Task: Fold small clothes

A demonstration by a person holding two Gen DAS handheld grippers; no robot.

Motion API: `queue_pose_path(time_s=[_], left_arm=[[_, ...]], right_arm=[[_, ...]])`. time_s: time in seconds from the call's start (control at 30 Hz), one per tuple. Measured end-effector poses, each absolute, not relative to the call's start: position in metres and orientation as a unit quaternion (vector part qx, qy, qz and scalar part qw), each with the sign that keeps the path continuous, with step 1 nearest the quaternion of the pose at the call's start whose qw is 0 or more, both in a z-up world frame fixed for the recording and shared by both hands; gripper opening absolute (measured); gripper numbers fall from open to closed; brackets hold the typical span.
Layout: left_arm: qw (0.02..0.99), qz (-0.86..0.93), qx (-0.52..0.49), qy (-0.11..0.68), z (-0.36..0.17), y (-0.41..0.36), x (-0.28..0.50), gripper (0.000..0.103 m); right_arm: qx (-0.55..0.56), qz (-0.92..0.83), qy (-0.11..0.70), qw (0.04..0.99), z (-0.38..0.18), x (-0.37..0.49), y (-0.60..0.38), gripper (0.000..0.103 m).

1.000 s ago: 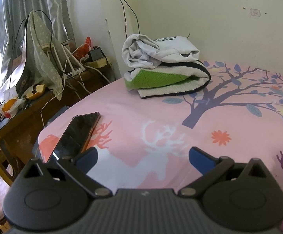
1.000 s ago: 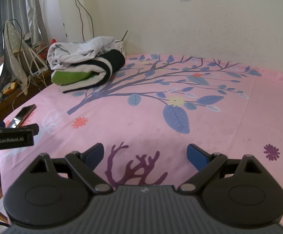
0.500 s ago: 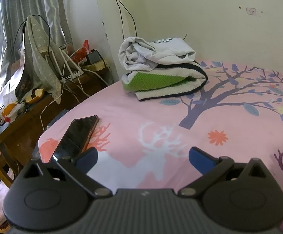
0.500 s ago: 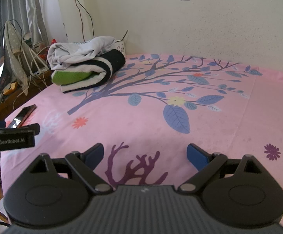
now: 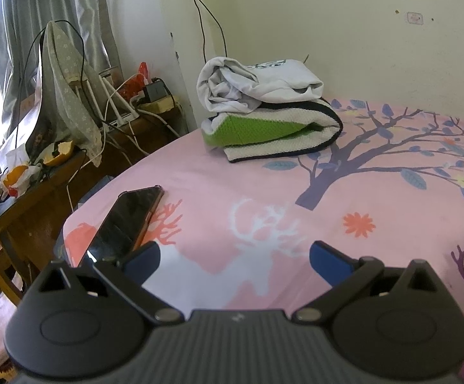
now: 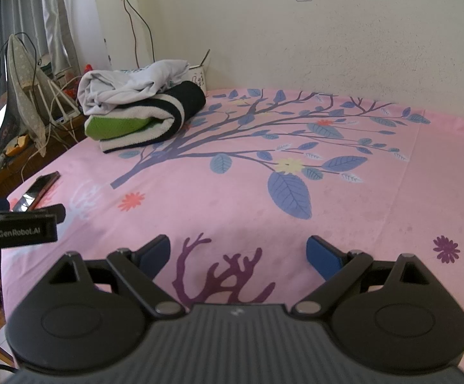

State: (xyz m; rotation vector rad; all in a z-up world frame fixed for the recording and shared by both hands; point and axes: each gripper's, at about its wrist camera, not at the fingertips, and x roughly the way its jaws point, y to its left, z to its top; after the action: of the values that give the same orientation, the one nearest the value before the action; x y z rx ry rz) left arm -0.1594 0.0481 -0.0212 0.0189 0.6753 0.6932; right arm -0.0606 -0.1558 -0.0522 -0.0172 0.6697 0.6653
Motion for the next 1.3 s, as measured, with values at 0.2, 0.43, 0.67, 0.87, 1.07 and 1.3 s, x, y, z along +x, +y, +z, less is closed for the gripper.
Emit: queue_pose_path(time_s=[0.2,0.43,0.67,0.87,1.07,1.3], left_arm=[[0.885,0.333,0.010,0.326,-0.0219,0.0471,-0.1594,0.103],[0.884,0.335,0.011,0.326,-0.0228,0.0474,-0.1592,0.103],[0.883,0.337,0.011,0.326,-0.0230,0.0479,-0.1586,0.103],[0.883,0.336,0.010,0.326,-0.0223,0.0483,-0.1594,0.103],[0.883,0.337,0.010,0.326,-0.0227,0.0485,-0.1591,0.103],[0.883,0.338,0.011,0.327,-0.0223,0.0488,-0.1604,0.103]], right_arm=[[-0.008,0.321,0.323,0.891,-0.0523,-0.0605,-0.1558,0.089],[-0.008,0.321,0.323,0.890,-0.0523,-0.0605,-0.1560,0.089],[-0.008,0.321,0.323,0.890,-0.0524,-0.0604,-0.1559,0.089],[-0.008,0.321,0.323,0.890,-0.0524,-0.0605,-0.1561,0.089],[-0.008,0.321,0.323,0.890,-0.0524,-0.0603,-0.1559,0.089],[-0.008,0.321,0.323,0.890,-0.0523,-0.0603,-0.1560,0.089]])
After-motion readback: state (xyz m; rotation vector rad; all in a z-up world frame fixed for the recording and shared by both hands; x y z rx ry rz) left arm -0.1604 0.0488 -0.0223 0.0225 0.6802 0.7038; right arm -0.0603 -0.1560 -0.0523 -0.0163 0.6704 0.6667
